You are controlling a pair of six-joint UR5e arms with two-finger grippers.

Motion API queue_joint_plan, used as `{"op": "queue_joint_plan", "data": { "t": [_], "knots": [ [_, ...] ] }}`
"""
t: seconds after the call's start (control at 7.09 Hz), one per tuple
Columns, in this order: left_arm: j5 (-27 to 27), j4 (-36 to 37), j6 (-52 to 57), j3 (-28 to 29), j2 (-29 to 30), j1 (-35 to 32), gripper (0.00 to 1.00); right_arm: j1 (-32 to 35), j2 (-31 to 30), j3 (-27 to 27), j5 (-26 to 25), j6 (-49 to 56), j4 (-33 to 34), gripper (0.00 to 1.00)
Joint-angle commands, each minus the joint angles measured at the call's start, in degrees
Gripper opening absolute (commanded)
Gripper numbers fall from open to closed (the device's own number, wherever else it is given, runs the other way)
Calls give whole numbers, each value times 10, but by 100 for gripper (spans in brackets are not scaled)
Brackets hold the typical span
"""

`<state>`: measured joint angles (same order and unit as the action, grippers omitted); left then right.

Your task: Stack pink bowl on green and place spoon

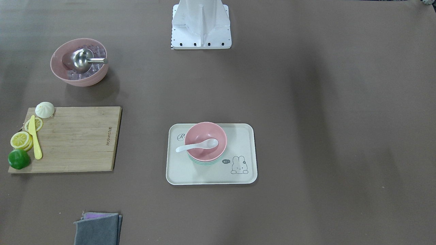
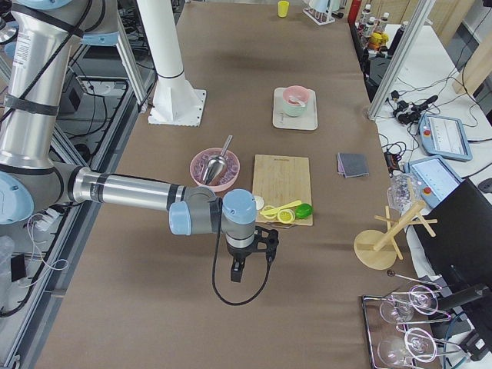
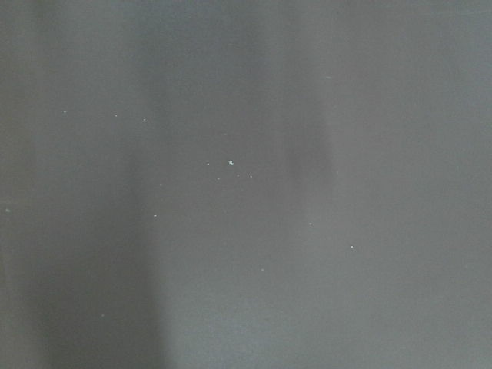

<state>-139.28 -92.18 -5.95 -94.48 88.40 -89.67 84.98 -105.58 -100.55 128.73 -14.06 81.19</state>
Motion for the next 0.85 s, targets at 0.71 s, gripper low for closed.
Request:
{"op": "queue_joint_plan", "data": {
  "t": [0.71],
  "knots": [
    [1,-3,1,-10,-17,0,99,-1,2,-25,8,0,38,100]
  ]
}}
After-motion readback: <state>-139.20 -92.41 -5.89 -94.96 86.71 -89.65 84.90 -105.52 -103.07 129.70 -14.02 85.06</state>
